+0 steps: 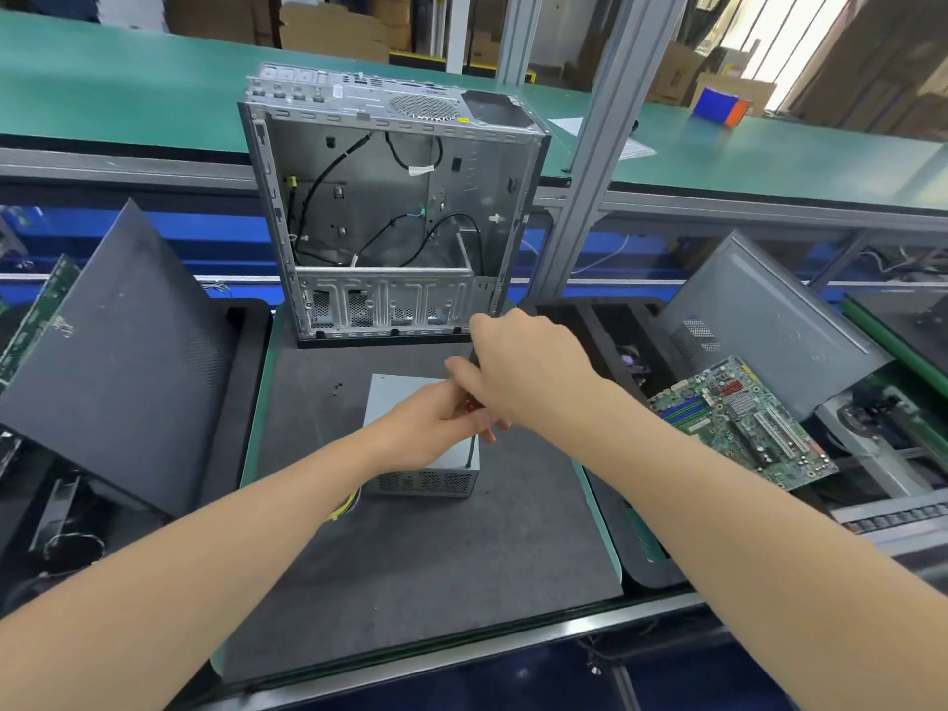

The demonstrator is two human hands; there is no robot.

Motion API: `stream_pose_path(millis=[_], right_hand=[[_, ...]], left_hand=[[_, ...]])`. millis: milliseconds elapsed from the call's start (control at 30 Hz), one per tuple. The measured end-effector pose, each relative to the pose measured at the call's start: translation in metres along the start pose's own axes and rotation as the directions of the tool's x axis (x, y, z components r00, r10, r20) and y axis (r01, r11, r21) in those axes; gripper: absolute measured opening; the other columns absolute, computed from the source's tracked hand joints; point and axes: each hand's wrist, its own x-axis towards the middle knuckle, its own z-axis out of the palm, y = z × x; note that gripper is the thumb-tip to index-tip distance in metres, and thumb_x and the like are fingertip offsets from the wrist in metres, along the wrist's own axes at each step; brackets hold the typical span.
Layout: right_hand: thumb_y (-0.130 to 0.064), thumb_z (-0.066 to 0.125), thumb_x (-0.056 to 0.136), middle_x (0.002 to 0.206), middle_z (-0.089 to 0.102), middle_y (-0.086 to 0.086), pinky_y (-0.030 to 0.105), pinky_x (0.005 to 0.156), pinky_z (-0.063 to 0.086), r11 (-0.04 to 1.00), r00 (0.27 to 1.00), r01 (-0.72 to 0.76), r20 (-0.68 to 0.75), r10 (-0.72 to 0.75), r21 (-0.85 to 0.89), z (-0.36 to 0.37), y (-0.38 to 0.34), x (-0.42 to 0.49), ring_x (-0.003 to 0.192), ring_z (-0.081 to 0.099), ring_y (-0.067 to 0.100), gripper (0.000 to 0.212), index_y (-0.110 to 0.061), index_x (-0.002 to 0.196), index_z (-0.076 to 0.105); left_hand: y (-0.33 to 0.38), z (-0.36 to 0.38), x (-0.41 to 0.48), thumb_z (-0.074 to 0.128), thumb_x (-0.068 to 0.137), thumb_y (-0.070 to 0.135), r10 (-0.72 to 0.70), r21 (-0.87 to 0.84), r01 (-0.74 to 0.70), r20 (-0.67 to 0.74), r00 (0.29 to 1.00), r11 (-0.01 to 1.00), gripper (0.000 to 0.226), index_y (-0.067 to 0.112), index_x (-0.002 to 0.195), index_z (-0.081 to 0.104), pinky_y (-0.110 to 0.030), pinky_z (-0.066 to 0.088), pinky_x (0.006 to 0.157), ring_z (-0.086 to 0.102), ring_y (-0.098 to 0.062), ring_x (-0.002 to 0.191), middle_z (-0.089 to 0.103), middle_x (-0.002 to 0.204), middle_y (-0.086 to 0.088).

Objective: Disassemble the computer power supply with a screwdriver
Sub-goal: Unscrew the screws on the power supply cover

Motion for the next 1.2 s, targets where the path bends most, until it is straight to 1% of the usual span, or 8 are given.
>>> stream_pose_path(millis=[167,333,567,700,800,867,1100,1200], right_hand=[[-0.033,0.057,0.095,0.080,0.056,-0.007,0.037,0.060,0.048,0.956,0.966,0.165,0.155,-0.206,0.241,-0.013,0.015,0.004,0.077,0.060,0.027,0.014,-0.021,0.100,0.052],[-0.014,0.064,0.081,0.087,0.059,-0.009,0.044,0.078,0.056,0.915,0.912,0.288,0.212,-0.352,0.281,-0.022,0.023,0.005,0.090,0.058,0.019,0.021,-0.023,0.100,0.061],[-0.006,0.068,0.069,0.085,0.069,-0.007,0.042,0.072,0.058,0.888,0.894,0.278,0.240,-0.379,0.367,-0.022,0.021,0.005,0.080,0.063,0.008,0.024,-0.026,0.082,0.071],[-0.036,0.062,0.087,0.080,0.060,-0.011,0.038,0.066,0.052,0.930,0.934,0.297,0.136,-0.330,0.217,-0.019,0.016,-0.001,0.083,0.060,0.016,0.017,-0.025,0.100,0.064],[-0.063,0.044,0.098,0.068,0.042,-0.002,0.031,0.050,0.028,0.993,0.995,0.085,-0.042,-0.089,-0.080,-0.005,0.005,-0.006,0.059,0.045,0.023,0.047,-0.018,0.090,0.050],[-0.063,0.042,0.100,0.067,0.040,-0.001,0.030,0.049,0.023,0.999,0.999,0.004,-0.044,-0.006,-0.042,0.001,-0.002,-0.005,0.058,0.045,0.024,0.048,-0.017,0.086,0.050],[-0.031,0.062,0.093,0.088,0.063,-0.006,0.037,0.066,0.053,0.948,0.962,0.153,0.178,-0.208,0.280,-0.015,0.021,0.005,0.079,0.061,0.022,0.008,-0.025,0.095,0.059],[-0.020,0.065,0.084,0.080,0.061,-0.012,0.038,0.070,0.055,0.928,0.936,0.219,0.202,-0.287,0.300,-0.019,0.027,0.007,0.078,0.058,0.010,0.013,-0.027,0.094,0.064]], left_hand=[[-0.005,0.000,0.000,0.055,0.108,0.029,0.017,-0.090,-0.019,-0.026,1.000,0.996,0.013,0.022,0.118,0.059,-0.038,0.052,0.100,0.073,-0.014,0.101,0.075,0.112,0.013],[0.000,-0.002,-0.001,0.057,0.102,0.044,0.016,-0.105,-0.017,-0.008,1.000,0.994,0.029,0.022,0.120,0.058,-0.037,0.053,0.102,0.073,-0.013,0.103,0.074,0.114,0.014],[-0.002,0.000,0.000,0.056,0.108,0.032,-0.003,-0.036,0.004,0.020,1.000,0.999,0.022,0.019,0.111,0.073,-0.031,0.052,0.102,0.071,-0.009,0.103,0.076,0.105,0.014],[-0.007,0.001,0.000,0.057,0.108,0.029,0.026,-0.042,-0.027,-0.024,0.999,0.999,0.021,0.017,0.108,0.073,-0.020,0.052,0.093,0.072,-0.007,0.099,0.077,0.103,0.017],[-0.008,0.003,0.000,0.055,0.107,0.038,0.006,-0.028,-0.006,-0.018,1.000,1.000,0.023,0.026,0.103,0.074,-0.007,0.045,0.083,0.070,0.000,0.098,0.076,0.100,0.021],[-0.006,0.004,0.001,0.054,0.104,0.045,0.014,-0.030,-0.015,-0.013,1.000,0.999,0.022,0.033,0.100,0.072,-0.004,0.043,0.079,0.070,0.001,0.098,0.076,0.099,0.023],[-0.010,0.002,0.004,0.060,0.101,0.043,0.028,-0.147,-0.034,-0.042,0.999,0.989,0.027,0.024,0.119,0.062,-0.038,0.054,0.098,0.074,-0.016,0.101,0.077,0.112,0.009],[-0.008,0.002,0.003,0.063,0.092,0.053,0.028,-0.180,-0.036,-0.045,0.999,0.983,0.039,0.026,0.120,0.059,-0.038,0.055,0.100,0.074,-0.018,0.102,0.077,0.112,0.008]])
